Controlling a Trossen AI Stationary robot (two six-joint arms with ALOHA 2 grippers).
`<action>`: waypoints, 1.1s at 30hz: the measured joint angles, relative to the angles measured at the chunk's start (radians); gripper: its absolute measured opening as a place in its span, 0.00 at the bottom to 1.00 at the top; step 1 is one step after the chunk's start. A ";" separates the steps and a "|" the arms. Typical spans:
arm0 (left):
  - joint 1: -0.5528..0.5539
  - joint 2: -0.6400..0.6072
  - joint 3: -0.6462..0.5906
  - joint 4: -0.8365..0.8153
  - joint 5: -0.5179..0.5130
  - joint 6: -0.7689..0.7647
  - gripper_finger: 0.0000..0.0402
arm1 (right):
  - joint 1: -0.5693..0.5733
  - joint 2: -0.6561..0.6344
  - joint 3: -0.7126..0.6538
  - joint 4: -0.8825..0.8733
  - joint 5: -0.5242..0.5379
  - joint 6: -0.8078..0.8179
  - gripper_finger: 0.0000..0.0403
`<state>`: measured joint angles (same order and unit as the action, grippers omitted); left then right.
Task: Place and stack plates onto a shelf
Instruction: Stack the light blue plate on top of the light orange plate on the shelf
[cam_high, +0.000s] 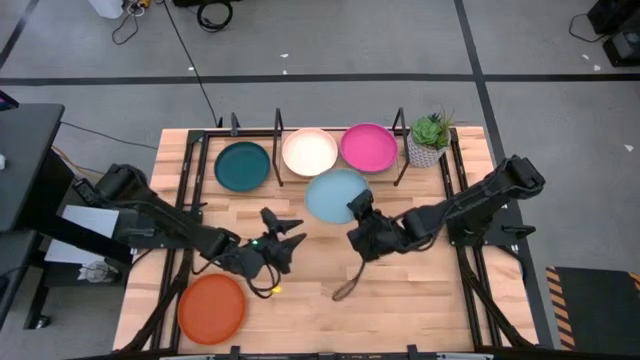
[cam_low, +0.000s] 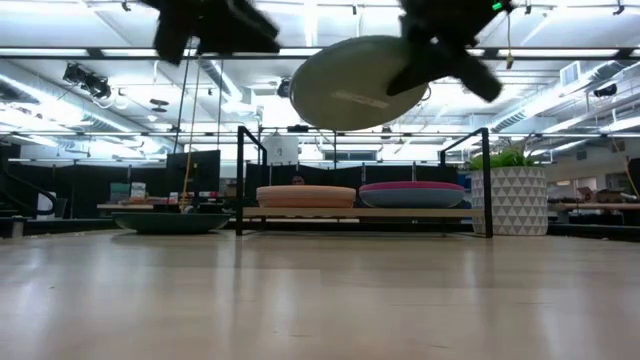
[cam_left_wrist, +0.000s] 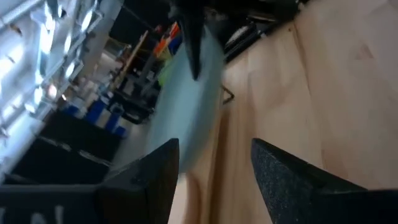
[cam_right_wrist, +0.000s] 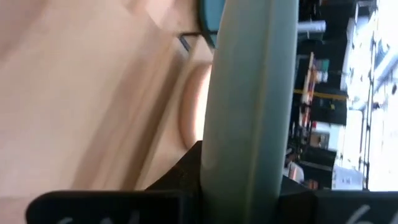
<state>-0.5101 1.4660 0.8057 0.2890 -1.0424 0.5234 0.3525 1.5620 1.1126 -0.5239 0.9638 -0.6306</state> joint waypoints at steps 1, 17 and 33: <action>-0.001 -0.022 -0.026 -0.005 0.000 -0.033 0.52 | -0.021 0.000 0.000 0.021 0.000 -0.014 0.15; -0.045 -0.446 -0.413 0.138 0.000 -0.355 0.51 | -0.386 0.059 0.002 0.407 -0.314 -0.247 0.15; -0.043 -0.554 -0.514 0.279 -0.001 -0.329 0.51 | -0.499 0.312 0.013 0.685 -0.231 -0.630 0.15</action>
<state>-0.5531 0.9115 0.2920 0.5682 -1.0431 0.1942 -0.1465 1.8736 1.1252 0.1616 0.7330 -1.2609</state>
